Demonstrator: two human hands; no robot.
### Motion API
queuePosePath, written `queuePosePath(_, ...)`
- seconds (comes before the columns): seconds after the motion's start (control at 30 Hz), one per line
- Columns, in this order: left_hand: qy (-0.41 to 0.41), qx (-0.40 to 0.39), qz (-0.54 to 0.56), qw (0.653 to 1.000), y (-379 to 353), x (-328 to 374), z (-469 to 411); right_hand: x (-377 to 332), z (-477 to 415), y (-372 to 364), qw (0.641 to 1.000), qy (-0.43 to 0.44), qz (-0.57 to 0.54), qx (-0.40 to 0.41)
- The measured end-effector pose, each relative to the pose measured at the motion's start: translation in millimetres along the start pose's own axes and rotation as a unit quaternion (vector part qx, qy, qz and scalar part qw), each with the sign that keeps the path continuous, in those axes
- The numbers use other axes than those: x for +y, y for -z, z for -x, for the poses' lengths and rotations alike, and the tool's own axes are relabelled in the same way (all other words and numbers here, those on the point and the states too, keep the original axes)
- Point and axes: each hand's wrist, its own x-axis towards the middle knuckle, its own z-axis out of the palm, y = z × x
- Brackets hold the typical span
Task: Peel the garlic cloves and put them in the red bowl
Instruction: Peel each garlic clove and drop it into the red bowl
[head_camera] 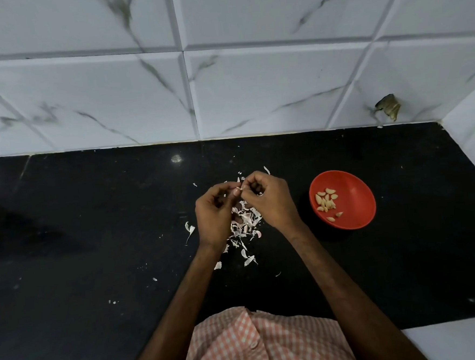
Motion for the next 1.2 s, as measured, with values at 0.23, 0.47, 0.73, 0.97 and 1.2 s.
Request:
queuePosePath(0.23,0.108,-0.017,0.188,0.976,0.3,8.1,0.6,-9.1,2.0,-4.7,0.975,-0.093,-0.203,-0.017)
queuePosePath(0.47,0.137,0.012,0.228,0.964,2.8,5.7,-1.6,-4.8,2.6,2.8,0.998,-0.039,-0.050,0.001)
queuePosePath(0.73,0.073,0.014,0.160,0.984,6.1,4.8,-1.4,-11.0,-1.3,0.2,0.996,0.087,0.025,0.009)
queuePosePath(0.97,0.039,0.012,0.094,0.995,10.2,2.9,-1.7,-16.0,-4.4,3.8,0.990,0.129,0.057,-0.027)
queuePosePath(1.2,0.030,0.030,0.108,0.993,5.5,3.3,0.3,-9.8,-4.8,0.3,0.991,0.115,0.070,-0.028)
